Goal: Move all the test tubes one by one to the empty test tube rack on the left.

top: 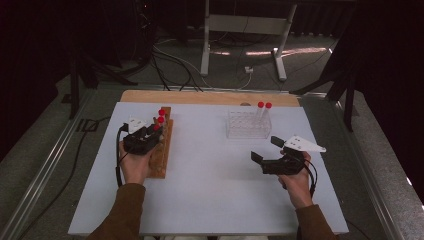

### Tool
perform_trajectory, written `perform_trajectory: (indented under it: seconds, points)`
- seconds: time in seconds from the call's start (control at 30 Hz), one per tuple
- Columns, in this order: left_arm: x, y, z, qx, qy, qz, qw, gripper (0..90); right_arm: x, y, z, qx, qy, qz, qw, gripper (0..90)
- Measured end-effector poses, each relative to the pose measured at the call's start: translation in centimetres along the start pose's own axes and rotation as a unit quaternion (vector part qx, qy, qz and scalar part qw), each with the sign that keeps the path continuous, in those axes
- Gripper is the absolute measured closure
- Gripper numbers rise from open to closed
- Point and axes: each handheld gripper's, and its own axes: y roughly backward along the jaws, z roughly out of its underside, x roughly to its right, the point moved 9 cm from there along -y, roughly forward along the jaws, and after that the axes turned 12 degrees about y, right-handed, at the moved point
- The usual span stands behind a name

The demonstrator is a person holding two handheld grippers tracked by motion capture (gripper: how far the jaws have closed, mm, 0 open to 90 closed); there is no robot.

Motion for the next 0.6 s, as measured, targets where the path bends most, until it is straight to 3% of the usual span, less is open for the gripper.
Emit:
perform_trajectory:
  seconds: [0.1, 0.23, 0.37, 0.43, 0.6]
  points:
    - [-0.1, 0.2, 0.0, 0.005, 0.008, 0.002, 1.0000, 60.7, 0.0, 0.1, 0.0, 0.001, -0.001, 0.000, 1.0000, 0.0]
    - [-0.1, 1.3, -0.2, 0.025, 0.025, 0.023, 0.9991, 49.2, 0.2, 0.2, -0.1, 0.003, -0.003, 0.002, 1.0000, 0.0]
    - [0.0, 2.9, -0.3, 0.041, 0.050, 0.051, 0.9966, 36.8, 0.2, 0.2, 0.0, 0.001, -0.004, 0.001, 1.0000, 0.0]
    - [0.1, 3.8, -0.3, 0.048, 0.062, 0.066, 0.9947, 35.2, 0.2, 0.2, 0.1, 0.001, -0.005, 0.001, 1.0000, 0.0]
    - [0.1, 5.7, 0.0, 0.058, 0.056, 0.060, 0.9950, 17.0, 0.3, 0.2, 0.0, 0.002, -0.006, 0.003, 1.0000, 0.0]
